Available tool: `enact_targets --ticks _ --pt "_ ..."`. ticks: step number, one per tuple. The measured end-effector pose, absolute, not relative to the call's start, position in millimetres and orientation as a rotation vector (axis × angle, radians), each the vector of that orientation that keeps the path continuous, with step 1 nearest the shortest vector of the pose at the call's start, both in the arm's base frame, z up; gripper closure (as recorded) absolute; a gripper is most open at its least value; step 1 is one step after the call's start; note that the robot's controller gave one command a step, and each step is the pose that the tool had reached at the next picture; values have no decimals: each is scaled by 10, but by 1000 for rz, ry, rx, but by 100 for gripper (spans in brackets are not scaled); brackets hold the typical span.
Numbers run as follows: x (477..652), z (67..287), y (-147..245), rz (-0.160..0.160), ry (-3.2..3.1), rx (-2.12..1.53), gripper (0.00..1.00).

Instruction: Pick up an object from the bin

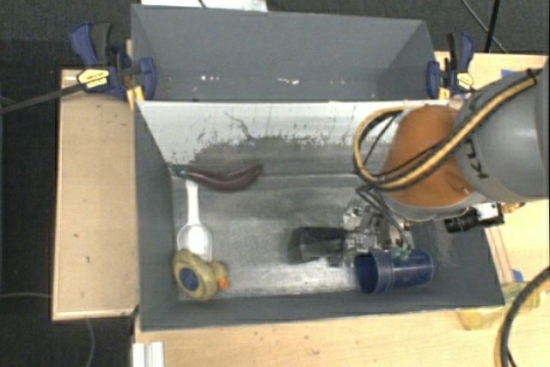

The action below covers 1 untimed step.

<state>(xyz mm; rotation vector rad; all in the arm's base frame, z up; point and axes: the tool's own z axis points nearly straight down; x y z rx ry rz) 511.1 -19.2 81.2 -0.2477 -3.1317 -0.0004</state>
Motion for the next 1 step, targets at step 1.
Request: enact_targets --ticks 1 --pt "5205 2483 -90 -1 -3131 -316 100"
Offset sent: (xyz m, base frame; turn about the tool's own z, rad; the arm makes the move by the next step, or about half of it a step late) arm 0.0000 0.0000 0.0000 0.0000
